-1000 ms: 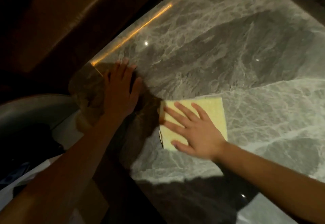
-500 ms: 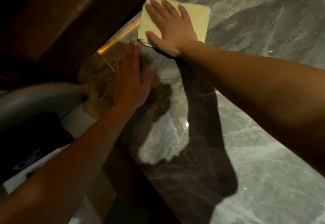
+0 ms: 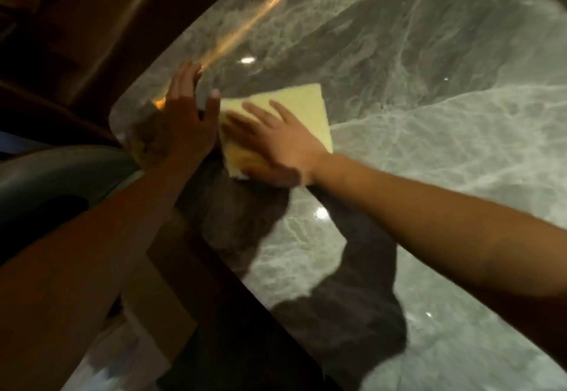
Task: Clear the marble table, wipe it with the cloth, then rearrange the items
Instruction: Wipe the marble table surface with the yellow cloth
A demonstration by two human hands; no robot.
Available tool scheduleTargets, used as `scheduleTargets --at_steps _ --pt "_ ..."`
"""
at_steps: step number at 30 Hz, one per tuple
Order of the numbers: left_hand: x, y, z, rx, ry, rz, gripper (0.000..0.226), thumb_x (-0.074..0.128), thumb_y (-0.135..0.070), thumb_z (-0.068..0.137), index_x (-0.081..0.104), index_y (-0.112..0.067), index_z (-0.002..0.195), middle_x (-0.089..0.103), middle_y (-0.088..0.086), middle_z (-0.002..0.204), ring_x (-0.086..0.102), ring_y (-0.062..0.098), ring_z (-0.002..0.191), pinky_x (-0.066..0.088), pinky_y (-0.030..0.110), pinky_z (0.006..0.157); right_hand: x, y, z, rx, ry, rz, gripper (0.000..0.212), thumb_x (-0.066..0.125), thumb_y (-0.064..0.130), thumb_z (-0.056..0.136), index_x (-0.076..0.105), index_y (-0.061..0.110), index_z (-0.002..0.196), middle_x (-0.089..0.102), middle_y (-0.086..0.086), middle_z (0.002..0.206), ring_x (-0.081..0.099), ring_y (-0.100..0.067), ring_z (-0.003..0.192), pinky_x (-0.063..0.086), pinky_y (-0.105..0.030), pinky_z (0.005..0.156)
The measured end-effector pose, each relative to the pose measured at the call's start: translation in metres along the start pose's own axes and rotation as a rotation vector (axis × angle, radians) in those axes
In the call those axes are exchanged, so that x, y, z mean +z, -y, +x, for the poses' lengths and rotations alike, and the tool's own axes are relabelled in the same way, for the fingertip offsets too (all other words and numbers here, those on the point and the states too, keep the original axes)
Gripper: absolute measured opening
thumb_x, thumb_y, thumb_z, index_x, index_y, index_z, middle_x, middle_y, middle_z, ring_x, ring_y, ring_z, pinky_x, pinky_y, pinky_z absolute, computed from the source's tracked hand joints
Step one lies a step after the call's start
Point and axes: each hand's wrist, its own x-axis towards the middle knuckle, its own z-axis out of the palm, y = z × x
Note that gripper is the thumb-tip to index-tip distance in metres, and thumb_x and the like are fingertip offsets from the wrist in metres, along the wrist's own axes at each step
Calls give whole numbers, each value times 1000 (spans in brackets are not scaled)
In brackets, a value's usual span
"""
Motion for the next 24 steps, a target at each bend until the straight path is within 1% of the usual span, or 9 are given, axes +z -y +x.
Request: scheduleTargets --at_steps 3,5,7,8,10,13,15,18,24 --pt "0 -9 -2 53 142 240 61 34 -43 88 40 -9 139 35 13 149 32 27 139 22 38 116 17 29 -54 -24 -30 34 76 41 61 91 20 21 153 17 -2 161 13 -26 149 7 -48 116" --pt "7 -14 -3 33 190 398 59 40 -35 90 34 -5 141 27 16 153 22 31 143 15 44 118 27 46 -88 -13 -38 62 77 43 60 91 23 20 153 19 -2 161 14 -26 149 8 -48 116" --pt "16 -28 -8 -36 225 468 58 42 -28 94 27 -4 144 20 17 156 15 34 145 10 50 118 36 61 -125 -5 -54 85 75 46 57 90 26 18 152 21 -4 160 15 -27 149 8 -49 117" --pt "22 -38 -14 -37 250 482 59 44 -27 94 26 -4 145 17 17 157 13 34 146 9 50 118 40 69 -144 -3 -73 103 73 49 54 90 29 17 151 24 -5 159 16 -27 149 9 -50 118" --pt "39 -63 -31 102 315 492 61 48 -28 93 27 -6 146 14 15 158 10 30 147 7 49 119 50 84 -182 -10 -96 152 70 53 48 89 33 17 149 25 -5 159 14 -27 149 13 -54 117" --pt "74 -103 -68 375 471 464 61 49 -31 92 29 -14 147 12 6 160 9 23 148 5 46 119 65 100 -241 -5 -28 129 73 50 52 89 25 25 152 15 1 162 2 -23 151 7 -51 119" --pt "98 -126 -92 489 558 433 60 50 -32 91 31 -16 146 13 4 160 10 21 148 5 45 118 74 109 -285 23 43 56 72 45 55 91 20 28 153 13 3 162 2 -23 151 5 -50 120" --pt "127 -153 -118 580 620 404 59 46 -34 93 28 -19 147 12 2 161 8 20 149 2 47 118 83 119 -350 77 121 32 70 38 56 92 16 31 153 11 5 162 5 -23 150 7 -50 118" --pt "159 -186 -136 668 628 401 55 37 -37 95 26 -22 147 9 1 161 3 21 149 0 50 118 99 129 -444 219 109 -61 71 40 61 90 21 32 152 17 5 161 16 -24 149 16 -50 116"
